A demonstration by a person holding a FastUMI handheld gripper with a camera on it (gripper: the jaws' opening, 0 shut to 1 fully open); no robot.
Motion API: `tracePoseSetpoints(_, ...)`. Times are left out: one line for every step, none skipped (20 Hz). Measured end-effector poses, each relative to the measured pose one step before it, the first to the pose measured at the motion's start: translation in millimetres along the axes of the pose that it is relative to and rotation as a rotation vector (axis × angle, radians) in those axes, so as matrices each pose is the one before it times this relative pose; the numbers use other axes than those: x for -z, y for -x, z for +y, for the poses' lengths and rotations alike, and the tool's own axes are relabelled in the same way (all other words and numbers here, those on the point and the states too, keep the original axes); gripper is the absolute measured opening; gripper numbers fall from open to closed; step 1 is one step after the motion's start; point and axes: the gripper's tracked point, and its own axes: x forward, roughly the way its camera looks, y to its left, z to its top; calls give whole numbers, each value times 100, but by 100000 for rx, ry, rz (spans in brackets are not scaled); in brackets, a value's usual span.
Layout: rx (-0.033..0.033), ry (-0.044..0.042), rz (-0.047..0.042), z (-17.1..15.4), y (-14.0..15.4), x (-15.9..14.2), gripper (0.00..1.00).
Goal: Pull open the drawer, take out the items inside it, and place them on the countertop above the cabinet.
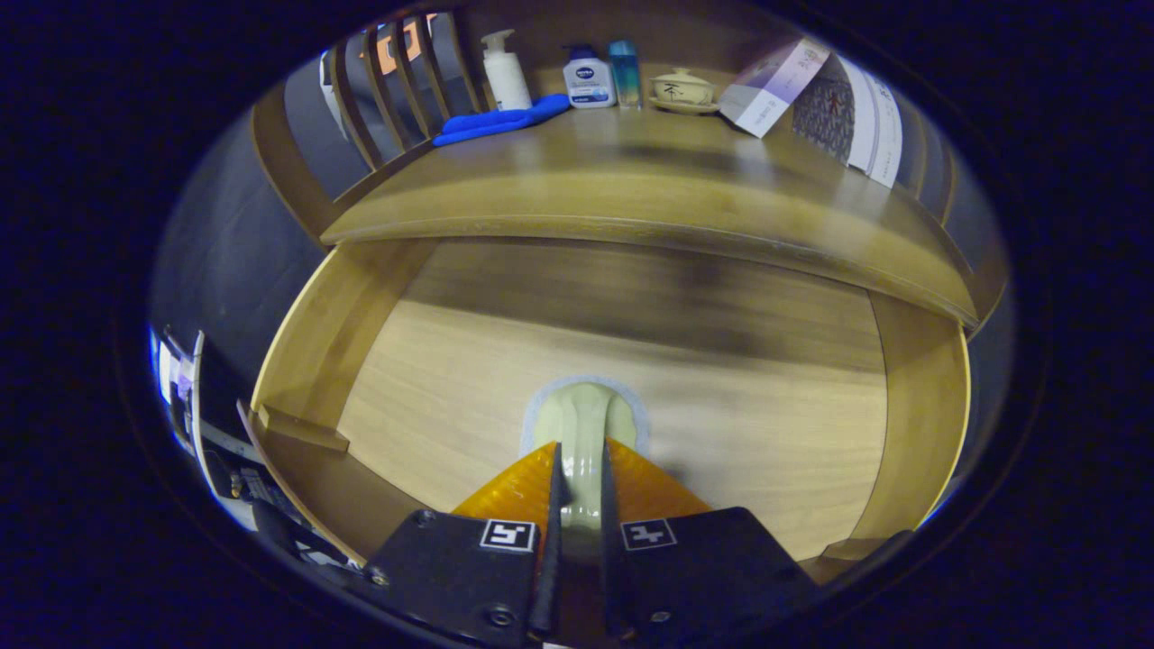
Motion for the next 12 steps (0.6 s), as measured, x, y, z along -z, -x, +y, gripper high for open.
tracePoseSetpoints(-145, -819, -1184, -148, 341, -184, 20)
tracePoseSetpoints(225, -727, -1823, -191, 491, -425, 19)
tracePoseSetpoints(820, -197, -1927, -330, 622, -477, 19)
tracePoseSetpoints(1271, 310, -1587, -340, 704, -486, 19)
tracePoseSetpoints(654, 757, -1619, -215, 746, -460, 19)
tracePoseSetpoints(499, 975, -1343, -238, 689, -449, 19)
tracePoseSetpoints(294, 294, -1324, -183, 713, -377, 19)
tracePoseSetpoints(62, 60, -1023, -136, 615, -365, 19)
tracePoseSetpoints(-16, -110, -1060, -144, 525, -364, 19)
tracePoseSetpoints(148, -188, -962, -154, 451, -369, 19)
tracePoseSetpoints(57, -54, -783, -94, 404, -289, 19)
tracePoseSetpoints(233, -96, -804, -134, 336, -337, 19)
